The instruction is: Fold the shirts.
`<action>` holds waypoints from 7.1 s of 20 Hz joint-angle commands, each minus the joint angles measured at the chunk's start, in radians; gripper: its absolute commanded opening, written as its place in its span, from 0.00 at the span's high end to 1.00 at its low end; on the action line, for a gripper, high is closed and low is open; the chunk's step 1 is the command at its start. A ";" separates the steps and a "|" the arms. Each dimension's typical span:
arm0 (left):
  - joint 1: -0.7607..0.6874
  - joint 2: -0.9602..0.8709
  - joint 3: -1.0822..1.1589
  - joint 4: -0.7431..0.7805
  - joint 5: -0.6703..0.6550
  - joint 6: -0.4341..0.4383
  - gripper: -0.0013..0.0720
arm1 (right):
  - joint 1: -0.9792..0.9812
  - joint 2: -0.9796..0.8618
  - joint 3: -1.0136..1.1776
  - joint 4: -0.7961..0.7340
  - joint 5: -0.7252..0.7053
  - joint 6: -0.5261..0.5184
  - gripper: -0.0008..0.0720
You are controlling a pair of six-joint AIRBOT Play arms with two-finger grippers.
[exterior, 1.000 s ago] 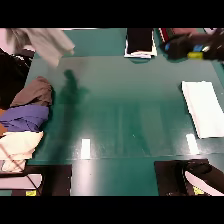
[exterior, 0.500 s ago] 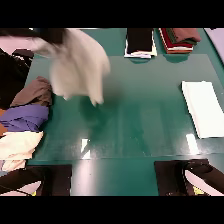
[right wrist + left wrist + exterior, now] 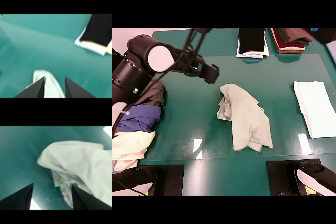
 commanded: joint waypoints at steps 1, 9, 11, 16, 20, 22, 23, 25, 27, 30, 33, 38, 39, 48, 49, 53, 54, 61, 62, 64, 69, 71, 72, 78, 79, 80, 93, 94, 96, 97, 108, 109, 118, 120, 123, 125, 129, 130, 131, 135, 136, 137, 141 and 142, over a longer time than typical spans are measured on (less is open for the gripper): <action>0.134 -0.005 -0.044 -0.027 -0.037 -0.047 0.23 | 0.000 -0.035 -0.031 -0.026 0.200 0.000 0.57; 0.268 -0.006 -0.422 -0.302 0.021 0.055 0.23 | -0.158 0.087 -0.857 -0.058 0.130 -0.001 0.28; 0.268 -0.013 -0.457 -0.372 0.028 0.098 0.23 | -0.267 0.063 -1.018 0.066 0.114 -0.048 0.28; 0.268 -0.023 -0.461 -0.452 0.032 0.148 0.23 | -0.303 -0.069 -1.189 0.173 0.002 -0.092 0.28; 0.268 -0.040 -0.464 -0.478 0.027 0.148 0.23 | -0.214 -0.162 -1.150 0.173 -0.052 -0.090 0.28; 0.267 -0.057 -0.464 -0.510 0.026 0.149 0.23 | -0.164 -0.203 -1.121 0.165 -0.066 -0.090 0.42; 0.264 -0.065 -0.464 -0.512 0.025 0.149 0.23 | -0.142 -0.214 -1.110 0.163 -0.077 -0.091 0.53; 0.240 -0.088 -0.464 -0.514 0.024 0.150 0.23 | -0.103 -0.209 -1.092 0.130 -0.094 -0.100 0.92; 0.198 -0.113 -0.464 -0.515 0.034 0.162 0.23 | -0.076 -0.167 -1.070 0.064 -0.097 -0.097 0.96; 0.140 -0.166 -0.464 -0.523 0.055 0.179 0.23 | -0.080 -0.069 -1.032 0.028 -0.079 -0.075 0.96; 0.112 -0.225 -0.463 -0.601 0.108 0.192 0.23 | -0.118 0.001 -1.019 0.031 -0.074 -0.052 0.96; 0.098 -0.301 -0.463 -0.722 0.151 0.245 0.24 | -0.153 0.059 -1.019 0.035 -0.059 -0.041 0.96; 0.098 -0.307 -0.464 -0.711 0.153 0.245 0.24 | -0.153 0.064 -1.019 0.036 -0.054 -0.041 0.96; 0.293 -0.187 -0.244 -0.554 0.041 0.199 0.95 | -0.152 0.073 -0.778 -0.060 0.043 -0.038 0.96; 0.344 -0.128 -0.202 -0.508 0.040 0.191 0.95 | -0.152 0.073 -0.701 -0.089 0.065 -0.038 0.96; 0.511 0.103 -0.052 -0.375 0.040 0.191 0.95 | -0.152 0.073 -0.370 -0.153 0.106 -0.038 0.96; 0.538 0.154 -0.021 -0.356 0.040 0.191 0.95 | -0.152 0.073 -0.283 -0.156 0.106 -0.038 0.96; 0.595 0.450 0.134 -0.314 0.044 0.193 0.95 | -0.152 0.088 0.174 -0.158 0.115 -0.038 0.96; 0.595 0.473 0.135 -0.315 0.045 0.193 0.95 | -0.152 0.096 0.201 -0.155 0.115 -0.036 0.96; 0.595 0.483 0.131 -0.325 0.028 0.192 0.95 | -0.151 0.107 0.209 -0.144 0.120 -0.034 0.96; 0.595 0.436 0.036 -0.358 0.037 0.189 0.95 | -0.112 0.106 0.041 -0.149 0.105 -0.033 0.96; 0.595 0.418 0.029 -0.359 0.036 0.189 0.95 | -0.096 0.107 -0.027 -0.151 0.071 -0.034 0.96; 0.595 0.420 0.033 -0.360 0.050 0.189 0.95 | -0.094 0.107 -0.040 -0.151 0.052 -0.034 0.96; 0.595 0.423 0.293 -0.361 -0.028 0.189 0.95 | -0.094 0.107 0.154 -0.157 0.041 -0.034 0.96; 0.595 0.423 0.358 -0.361 -0.048 0.189 0.95 | -0.095 0.107 0.203 -0.156 0.042 -0.034 0.96; 0.595 0.423 0.421 -0.362 -0.066 0.189 0.95 | -0.094 0.107 0.253 -0.157 0.042 -0.034 0.96; 0.595 0.435 0.159 -0.416 -0.029 0.168 0.95 | -0.095 0.037 0.171 -0.234 -0.028 0.011 0.97; 0.595 0.396 0.085 -0.419 -0.027 0.169 0.95 | -0.095 -0.014 0.148 -0.233 0.002 0.011 0.97; 0.595 0.290 -0.047 -0.420 0.002 0.183 0.95 | -0.095 -0.130 0.074 -0.233 0.018 0.010 0.97; 0.595 0.227 -0.091 -0.419 0.032 0.203 0.95 | -0.095 -0.193 0.033 -0.232 0.005 0.010 0.97; 0.603 -0.179 -0.113 -0.444 0.169 0.241 0.26 | -0.134 -0.660 0.261 -0.019 -0.003 0.009 0.50; 0.621 -0.179 -0.089 -0.436 0.107 0.226 0.26 | -0.145 -0.657 0.270 0.002 0.027 0.005 0.50; 0.811 0.042 -0.418 -0.377 -0.119 0.196 0.26 | -0.439 -0.268 -0.506 0.011 0.072 -0.088 0.50; 0.811 0.112 -0.546 -0.372 -0.113 0.196 0.26 | -0.550 -0.189 -0.731 0.013 0.050 -0.093 0.33; 0.811 0.181 -0.689 -0.373 -0.090 0.189 0.26 | -0.688 -0.135 -0.966 0.096 0.027 -0.159 0.32; 0.811 0.192 -0.738 -0.373 -0.084 0.179 0.26 | -0.732 -0.131 -1.059 0.158 -0.011 -0.191 0.33; 0.811 0.196 -0.774 -0.373 -0.064 0.166 0.26 | -0.676 -0.135 -1.138 0.248 -0.110 -0.216 0.34; 0.811 0.196 -0.774 -0.373 -0.065 0.166 0.26 | -0.640 -0.136 -1.144 0.248 -0.131 -0.216 0.38; 0.811 0.196 -0.775 -0.372 -0.065 0.166 0.26 | -0.605 -0.136 -1.145 0.247 -0.151 -0.216 0.38; 0.811 0.196 -0.798 -0.371 -0.071 0.166 0.26 | -0.517 -0.136 -1.144 0.246 -0.182 -0.202 0.45; 0.811 0.196 -0.811 -0.371 -0.070 0.166 0.26 | -0.509 -0.136 -1.144 0.246 -0.181 -0.203 0.51; 0.811 0.196 -0.824 -0.371 -0.069 0.166 0.26 | -0.504 -0.136 -1.144 0.246 -0.180 -0.203 0.62; 0.769 0.196 -0.891 -0.379 -0.040 0.166 0.26 | -0.483 -0.133 -1.144 0.246 -0.179 -0.204 0.96; 0.742 0.196 -0.906 -0.391 -0.025 0.166 0.26 | -0.473 -0.133 -1.143 0.246 -0.179 -0.204 0.96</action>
